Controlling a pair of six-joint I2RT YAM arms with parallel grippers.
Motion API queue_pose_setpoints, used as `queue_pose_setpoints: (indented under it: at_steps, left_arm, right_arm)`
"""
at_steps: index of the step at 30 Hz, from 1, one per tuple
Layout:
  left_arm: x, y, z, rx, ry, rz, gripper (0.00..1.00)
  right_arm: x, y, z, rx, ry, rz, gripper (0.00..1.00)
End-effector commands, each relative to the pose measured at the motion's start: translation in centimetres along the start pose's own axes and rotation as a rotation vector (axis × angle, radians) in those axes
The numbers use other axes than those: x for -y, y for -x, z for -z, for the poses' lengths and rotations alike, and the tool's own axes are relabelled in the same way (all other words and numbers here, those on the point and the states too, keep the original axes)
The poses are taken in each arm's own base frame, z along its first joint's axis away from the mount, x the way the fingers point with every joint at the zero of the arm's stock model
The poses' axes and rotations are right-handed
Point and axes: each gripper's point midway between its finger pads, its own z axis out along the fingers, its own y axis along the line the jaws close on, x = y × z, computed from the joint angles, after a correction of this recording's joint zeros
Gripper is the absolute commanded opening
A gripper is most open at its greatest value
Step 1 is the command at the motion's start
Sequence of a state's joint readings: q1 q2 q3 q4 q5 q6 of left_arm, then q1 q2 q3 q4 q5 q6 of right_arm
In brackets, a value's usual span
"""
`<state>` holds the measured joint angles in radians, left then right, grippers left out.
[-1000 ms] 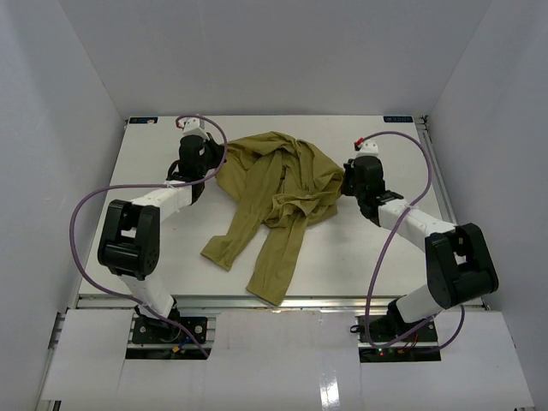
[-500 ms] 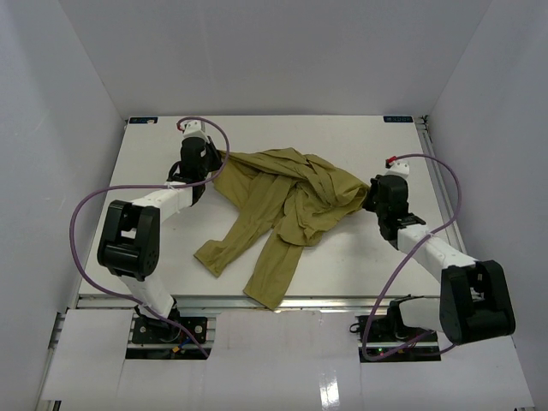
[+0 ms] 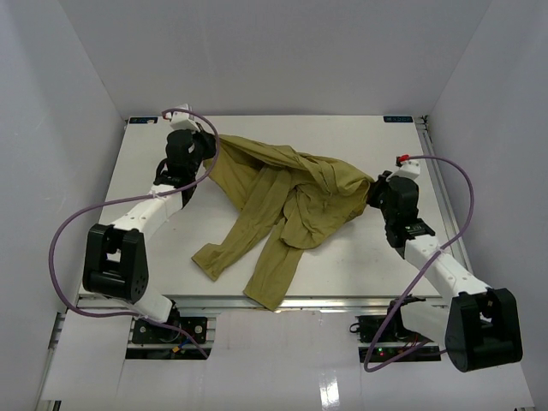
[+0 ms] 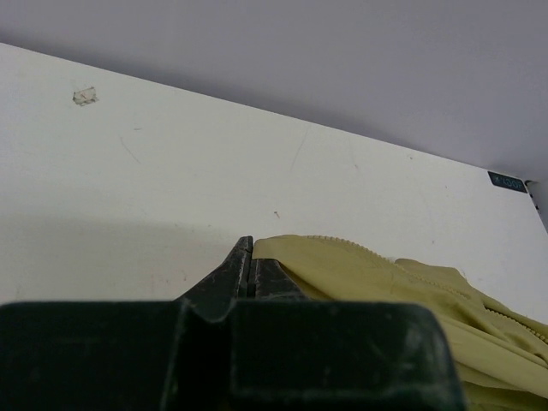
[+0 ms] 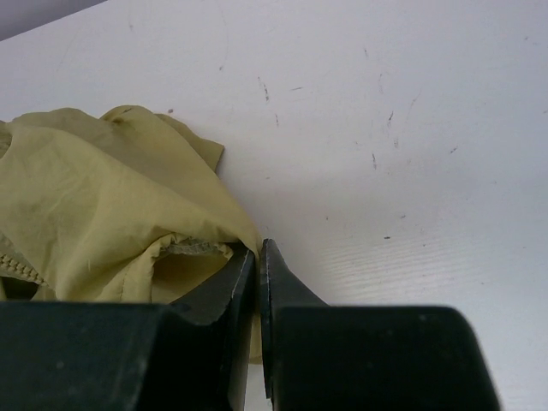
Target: Zip up the jacket
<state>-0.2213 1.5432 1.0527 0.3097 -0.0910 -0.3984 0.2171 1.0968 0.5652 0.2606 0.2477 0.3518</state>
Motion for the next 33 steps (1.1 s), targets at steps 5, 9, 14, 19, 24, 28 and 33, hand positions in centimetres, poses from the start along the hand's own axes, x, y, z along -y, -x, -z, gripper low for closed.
queue_pose_setpoints:
  at_steps: [5, 9, 14, 19, 24, 28, 33]
  left_arm:
    - [-0.5, -2.0, -2.2, -0.143, -0.044, -0.072, 0.30]
    - [1.8, -2.6, -1.1, -0.181, -0.151, -0.061, 0.53]
    - [5.4, -3.4, 1.7, -0.208, -0.251, -0.086, 0.61]
    - [11.9, -7.8, 4.7, -0.311, -0.473, -0.083, 0.61]
    - [17.2, -14.5, 5.3, -0.447, -0.599, -0.068, 0.61]
    - [18.5, -17.6, 3.7, -0.498, -0.565, -0.069, 0.60]
    - [16.1, -21.4, 1.8, -0.561, -0.422, -0.068, 0.59]
  right_arm:
    - [3.0, -4.0, 0.4, -0.052, -0.090, -0.054, 0.27]
    - [2.8, -3.2, 0.0, -0.073, -0.106, -0.044, 0.42]
    - [1.9, -1.2, 1.2, -0.041, -0.068, -0.043, 0.45]
    - [-1.7, -0.1, 2.0, -0.015, 0.129, -0.037, 0.45]
    - [-3.9, -1.6, 1.2, -0.077, 0.226, 0.008, 0.46]
    - [-3.9, -2.6, 1.1, -0.090, 0.234, 0.021, 0.46]
    - [-5.2, -2.9, 1.4, -0.086, 0.309, 0.027, 0.47]
